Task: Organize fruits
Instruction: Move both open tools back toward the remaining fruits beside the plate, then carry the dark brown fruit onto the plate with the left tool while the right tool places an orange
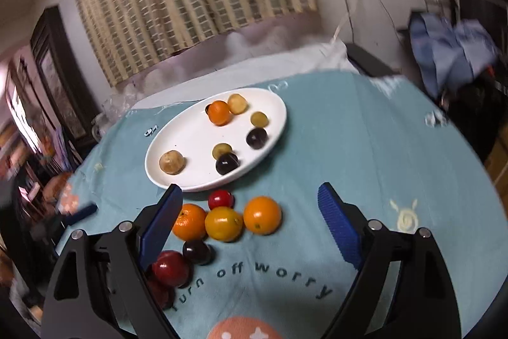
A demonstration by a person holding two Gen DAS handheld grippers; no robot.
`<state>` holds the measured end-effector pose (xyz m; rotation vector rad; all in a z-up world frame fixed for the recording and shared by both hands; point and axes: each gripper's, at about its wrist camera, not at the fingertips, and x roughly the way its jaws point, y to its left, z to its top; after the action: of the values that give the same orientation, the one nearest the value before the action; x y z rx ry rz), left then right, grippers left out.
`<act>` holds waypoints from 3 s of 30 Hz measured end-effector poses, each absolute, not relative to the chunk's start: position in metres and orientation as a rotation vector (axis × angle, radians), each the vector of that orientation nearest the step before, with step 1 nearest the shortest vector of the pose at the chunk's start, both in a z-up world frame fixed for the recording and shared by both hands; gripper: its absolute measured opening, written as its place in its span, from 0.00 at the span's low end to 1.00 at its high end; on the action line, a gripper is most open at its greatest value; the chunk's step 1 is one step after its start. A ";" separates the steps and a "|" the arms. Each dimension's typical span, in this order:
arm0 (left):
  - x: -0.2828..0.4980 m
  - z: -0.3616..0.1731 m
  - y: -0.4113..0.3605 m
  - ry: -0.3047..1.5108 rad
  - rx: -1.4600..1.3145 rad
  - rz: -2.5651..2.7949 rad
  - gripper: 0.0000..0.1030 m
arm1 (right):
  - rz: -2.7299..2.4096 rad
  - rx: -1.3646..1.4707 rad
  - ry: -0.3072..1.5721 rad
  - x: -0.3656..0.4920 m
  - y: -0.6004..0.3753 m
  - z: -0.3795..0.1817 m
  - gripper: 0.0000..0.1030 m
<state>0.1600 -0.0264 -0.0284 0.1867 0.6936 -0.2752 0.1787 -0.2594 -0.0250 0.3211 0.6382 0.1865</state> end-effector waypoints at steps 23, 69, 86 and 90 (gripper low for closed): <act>0.168 -0.039 0.009 0.720 0.185 -0.144 0.93 | 0.162 0.352 0.656 0.181 -0.269 -0.028 0.85; 0.198 -0.067 0.012 0.874 0.128 -0.201 0.45 | 0.236 0.371 0.834 0.222 -0.256 -0.088 0.43; 0.210 -0.016 0.011 0.744 0.061 -0.206 0.44 | 0.266 0.410 0.645 0.201 -0.269 -0.031 0.36; 0.251 0.004 -0.001 0.717 0.062 -0.193 0.44 | 0.293 0.336 0.651 0.230 -0.242 -0.011 0.36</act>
<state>0.2507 -0.0013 0.0045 0.0619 0.7172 -0.1931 0.2301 -0.2421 -0.0109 0.3363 0.6507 0.2931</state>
